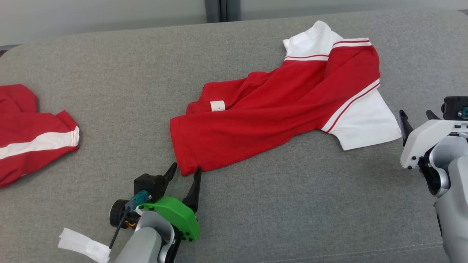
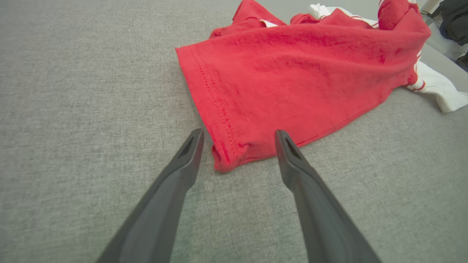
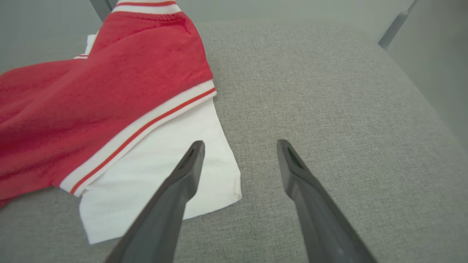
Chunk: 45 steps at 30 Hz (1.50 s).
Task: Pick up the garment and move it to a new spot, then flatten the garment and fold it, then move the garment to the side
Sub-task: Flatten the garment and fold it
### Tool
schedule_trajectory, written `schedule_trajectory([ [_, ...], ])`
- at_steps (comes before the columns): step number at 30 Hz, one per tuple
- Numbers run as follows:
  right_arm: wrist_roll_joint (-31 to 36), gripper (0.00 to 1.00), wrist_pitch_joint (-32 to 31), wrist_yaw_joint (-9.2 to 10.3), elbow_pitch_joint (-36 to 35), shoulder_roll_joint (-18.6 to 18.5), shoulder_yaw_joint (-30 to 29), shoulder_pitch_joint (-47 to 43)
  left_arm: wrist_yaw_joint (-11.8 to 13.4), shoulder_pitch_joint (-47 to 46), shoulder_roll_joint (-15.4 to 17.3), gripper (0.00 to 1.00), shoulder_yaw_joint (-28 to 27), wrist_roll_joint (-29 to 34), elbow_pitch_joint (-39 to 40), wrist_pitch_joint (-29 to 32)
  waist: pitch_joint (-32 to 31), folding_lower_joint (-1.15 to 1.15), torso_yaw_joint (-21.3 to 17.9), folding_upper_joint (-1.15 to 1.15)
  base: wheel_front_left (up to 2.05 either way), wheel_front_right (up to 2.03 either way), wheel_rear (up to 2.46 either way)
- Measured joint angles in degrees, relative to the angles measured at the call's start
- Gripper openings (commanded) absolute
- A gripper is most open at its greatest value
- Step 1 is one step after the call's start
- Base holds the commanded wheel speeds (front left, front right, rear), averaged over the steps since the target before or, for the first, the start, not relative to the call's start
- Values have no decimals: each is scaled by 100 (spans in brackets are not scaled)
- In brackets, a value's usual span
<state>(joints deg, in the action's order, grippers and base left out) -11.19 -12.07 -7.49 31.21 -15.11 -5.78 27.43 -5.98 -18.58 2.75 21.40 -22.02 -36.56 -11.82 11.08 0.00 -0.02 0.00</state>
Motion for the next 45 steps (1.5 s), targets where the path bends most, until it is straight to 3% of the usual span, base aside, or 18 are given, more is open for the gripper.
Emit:
schedule_trajectory([
  [7, 69, 100, -110, 0, 1061, -52, 111, 513, 296, -514, -2, 100, 454, -394, -400, -110, 522, 0, 136, 0, 0, 0, 0],
  [13, -7, 100, -103, 0, 1449, -74, 158, 619, 324, -619, -7, 100, 646, -569, -467, -240, 646, 0, 261, 0, 0, 0, 0],
  [15, -80, 100, -126, 3, 1538, -63, 185, 625, 323, -636, -5, 44, 695, -611, -490, -255, 653, 0, 283, 0, 0, 0, 0],
  [16, -130, 100, -159, 22, 1566, -51, 235, 636, 322, -641, -3, 27, 723, -642, -505, -269, 649, 0, 287, 0, 0, 0, 0],
  [17, -242, 82, -174, 38, 1588, -31, 275, 643, 322, -643, -2, 0, 739, -667, -520, -274, 645, 0, 285, 0, 0, 0, 0],
  [18, -370, 36, -204, 42, 1602, -9, 308, 645, 315, -645, -1, 0, 765, -679, -538, -287, 643, 0, 279, 0, 0, 0, 0],
  [19, -445, 0, -223, 45, 1606, -4, 368, 651, 300, -646, -1, 0, 788, -713, -558, -288, 642, 0, 273, 0, 0, 0, 0],
  [30, -1200, 0, 348, 15, 1310, -27, 626, 522, 277, -742, 3, 0, 760, -879, -457, -314, 517, 0, 206, 0, 0, 0, 0],
  [35, -2057, 0, 627, 7, 459, 32, 568, 376, 237, -671, 2, 0, 441, -933, 145, -323, 348, 0, 188, 0, 0, 0, 0],
  [45, -2448, 0, 712, 1, -1677, -264, 298, -154, 1, -454, 32, 0, -186, -1433, 1615, -288, -39, 0, 48, 0, 0, 0, 0],
])
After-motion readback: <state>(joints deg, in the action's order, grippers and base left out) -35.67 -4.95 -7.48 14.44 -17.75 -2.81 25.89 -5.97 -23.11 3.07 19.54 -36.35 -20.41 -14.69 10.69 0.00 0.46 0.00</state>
